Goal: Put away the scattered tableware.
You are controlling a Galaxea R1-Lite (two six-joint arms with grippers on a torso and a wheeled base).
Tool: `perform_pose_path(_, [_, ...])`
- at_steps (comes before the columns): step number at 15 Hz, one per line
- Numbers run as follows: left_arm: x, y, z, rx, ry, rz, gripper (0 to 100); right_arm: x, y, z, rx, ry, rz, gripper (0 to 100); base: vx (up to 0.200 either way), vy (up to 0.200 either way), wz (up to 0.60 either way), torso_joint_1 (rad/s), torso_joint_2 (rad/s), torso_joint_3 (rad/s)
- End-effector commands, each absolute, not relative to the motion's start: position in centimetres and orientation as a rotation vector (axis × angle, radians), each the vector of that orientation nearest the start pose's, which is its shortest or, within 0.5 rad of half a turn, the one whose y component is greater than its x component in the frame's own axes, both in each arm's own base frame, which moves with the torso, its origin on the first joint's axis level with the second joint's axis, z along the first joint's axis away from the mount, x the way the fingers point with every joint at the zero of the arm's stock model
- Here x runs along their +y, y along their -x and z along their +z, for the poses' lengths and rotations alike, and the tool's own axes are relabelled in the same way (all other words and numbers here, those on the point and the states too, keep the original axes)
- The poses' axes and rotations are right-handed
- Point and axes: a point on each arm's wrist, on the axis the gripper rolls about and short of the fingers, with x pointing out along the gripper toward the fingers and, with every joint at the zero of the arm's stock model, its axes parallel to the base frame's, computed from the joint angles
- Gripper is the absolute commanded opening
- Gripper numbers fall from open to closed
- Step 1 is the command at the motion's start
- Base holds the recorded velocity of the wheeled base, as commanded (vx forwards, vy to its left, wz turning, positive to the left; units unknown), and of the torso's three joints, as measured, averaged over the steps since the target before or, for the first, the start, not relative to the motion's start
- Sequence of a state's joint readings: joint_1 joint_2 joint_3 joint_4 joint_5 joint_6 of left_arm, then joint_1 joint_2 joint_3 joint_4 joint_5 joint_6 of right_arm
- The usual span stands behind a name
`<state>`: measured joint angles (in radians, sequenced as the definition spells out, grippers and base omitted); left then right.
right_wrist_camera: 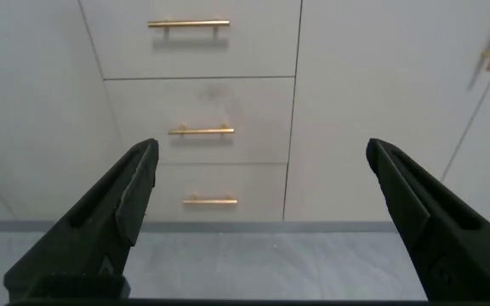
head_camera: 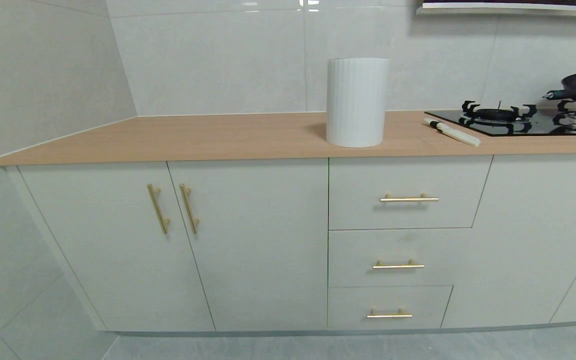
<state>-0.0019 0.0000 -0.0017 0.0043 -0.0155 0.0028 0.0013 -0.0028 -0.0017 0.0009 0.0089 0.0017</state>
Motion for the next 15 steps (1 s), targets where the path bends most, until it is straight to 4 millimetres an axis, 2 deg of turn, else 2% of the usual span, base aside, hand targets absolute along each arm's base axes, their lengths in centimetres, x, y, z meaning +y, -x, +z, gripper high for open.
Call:
perform_pose_path(1, [-0.03,2.29,7.54,0.003,-0.003,-0.017,100,0.02,2.29,7.57,0.0,-0.002,0.011,100,0.2,0.0,0.0,0.012,0.01,0.002])
perform_pose_path(13, [-0.03,2.29,7.54,0.003,-0.003,-0.017,100,0.02,2.29,7.57,0.0,-0.002,0.011,100,0.2,0.0,0.0,0.002,0.0,0.002])
perform_pose_path(15, [-0.03,2.29,7.54,0.003,-0.003,-0.017,100,0.02,2.29,7.57,0.0,-0.002,0.011,100,0.0,0.0,0.0,0.0,0.0,0.0])
